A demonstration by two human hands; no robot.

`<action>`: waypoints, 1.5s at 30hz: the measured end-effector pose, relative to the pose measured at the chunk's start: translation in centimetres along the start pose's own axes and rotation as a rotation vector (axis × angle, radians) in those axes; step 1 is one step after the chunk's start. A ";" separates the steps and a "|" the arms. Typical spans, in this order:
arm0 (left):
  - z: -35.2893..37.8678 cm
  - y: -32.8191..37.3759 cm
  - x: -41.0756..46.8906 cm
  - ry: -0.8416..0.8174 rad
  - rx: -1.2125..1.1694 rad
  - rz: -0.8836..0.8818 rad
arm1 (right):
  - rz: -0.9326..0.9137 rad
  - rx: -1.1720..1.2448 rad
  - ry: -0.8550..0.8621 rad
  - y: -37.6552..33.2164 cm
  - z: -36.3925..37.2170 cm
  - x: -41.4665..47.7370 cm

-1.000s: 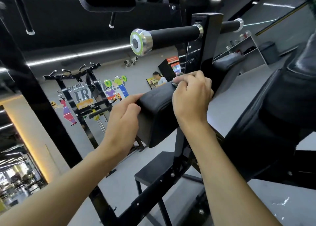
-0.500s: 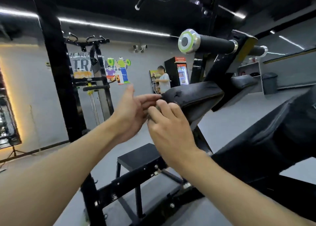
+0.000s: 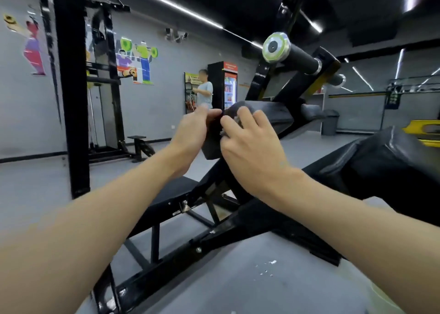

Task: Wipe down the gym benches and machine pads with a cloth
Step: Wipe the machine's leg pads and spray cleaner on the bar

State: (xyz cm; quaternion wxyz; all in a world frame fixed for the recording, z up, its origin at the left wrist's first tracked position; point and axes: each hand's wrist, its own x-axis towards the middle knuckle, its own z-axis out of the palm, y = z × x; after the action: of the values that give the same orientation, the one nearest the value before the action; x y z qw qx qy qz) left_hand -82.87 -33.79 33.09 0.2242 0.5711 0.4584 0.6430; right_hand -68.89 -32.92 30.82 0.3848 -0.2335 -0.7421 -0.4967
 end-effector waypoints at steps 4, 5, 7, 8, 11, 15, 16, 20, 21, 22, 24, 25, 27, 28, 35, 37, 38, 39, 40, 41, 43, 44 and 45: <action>-0.4 -3.4 -3.1 0.250 0.089 0.018 | -0.006 0.255 -0.216 -4.1 1.1 -3.9; -0.7 -4.6 -4.3 0.258 0.083 -0.086 | 0.104 0.389 -0.298 -5.3 1.5 -4.6; -1.1 -6.9 -7.2 0.134 0.018 -0.476 | 0.461 0.726 -0.501 -7.5 2.1 -5.3; -1.5 -8.1 -8.8 0.028 -0.062 -0.678 | 0.668 0.918 -0.582 -8.8 2.1 -5.7; -1.4 -11.2 -12.0 -0.094 -0.493 -0.942 | 0.959 1.212 -0.617 -11.6 2.7 -7.3; -0.5 -16.1 -14.2 0.168 -0.532 -1.023 | 0.773 1.342 -0.973 -14.2 3.6 -11.5; -0.6 -17.6 -14.8 0.229 -0.512 -1.047 | 0.806 1.430 -1.014 -14.5 4.1 -12.7; -1.2 -22.2 -18.0 0.236 -0.181 -1.149 | 1.175 1.193 -1.183 -15.7 7.1 -18.9; -1.2 -23.1 -18.5 0.222 -0.134 -1.157 | 1.235 1.106 -1.280 -16.3 7.7 -20.7; -1.1 -23.9 -18.9 0.218 -0.110 -1.158 | 1.280 1.066 -1.380 -17.1 8.2 -22.3; -0.8 -25.1 -19.4 0.224 -0.076 -1.130 | 1.298 1.048 -1.523 -18.7 8.7 -24.6; -0.6 -25.6 -19.5 0.224 -0.059 -1.115 | 1.279 1.036 -1.581 -19.4 8.9 -25.3; -0.4 -26.7 -19.6 0.177 -0.001 -1.099 | 1.250 1.001 -1.646 -20.7 9.3 -26.1; -0.3 -27.4 -19.7 0.149 0.022 -1.106 | 1.267 0.983 -1.662 -21.4 9.8 -26.5; -1.7 -26.8 -19.0 0.075 0.094 -1.137 | 1.456 0.938 -1.436 -22.2 11.3 -25.6; -2.5 -24.7 -18.2 0.081 0.138 -1.153 | 1.345 0.932 -1.408 -21.0 10.4 -22.5; -2.8 -23.5 -17.9 0.065 0.171 -1.156 | 1.305 0.940 -1.384 -20.3 9.9 -20.8; -3.1 -21.9 -17.5 0.041 0.209 -1.155 | 1.290 0.952 -1.367 -19.3 9.2 -18.9; -3.4 -20.1 -16.9 0.013 0.258 -1.148 | 1.283 0.961 -1.345 -18.1 8.6 -17.1; -3.7 -17.9 -16.2 -0.016 0.319 -1.131 | 1.288 0.974 -1.331 -16.9 7.7 -15.1; -4.1 -13.5 -14.8 -0.093 0.473 -1.077 | 1.295 1.016 -1.320 -14.4 5.6 -11.0; -4.1 -11.7 -14.1 -0.142 0.550 -1.028 | 1.308 1.042 -1.316 -13.4 4.5 -9.4; -4.2 -8.8 -13.0 -0.185 0.618 -0.996 | 1.316 1.073 -1.326 -11.8 3.2 -7.0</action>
State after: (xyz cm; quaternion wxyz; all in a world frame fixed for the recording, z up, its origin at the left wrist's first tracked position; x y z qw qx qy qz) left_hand -85.71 -41.51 19.10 0.3616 0.3796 0.8157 0.2445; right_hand -74.39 -34.39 17.93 0.1496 -0.6102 -0.6525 0.4237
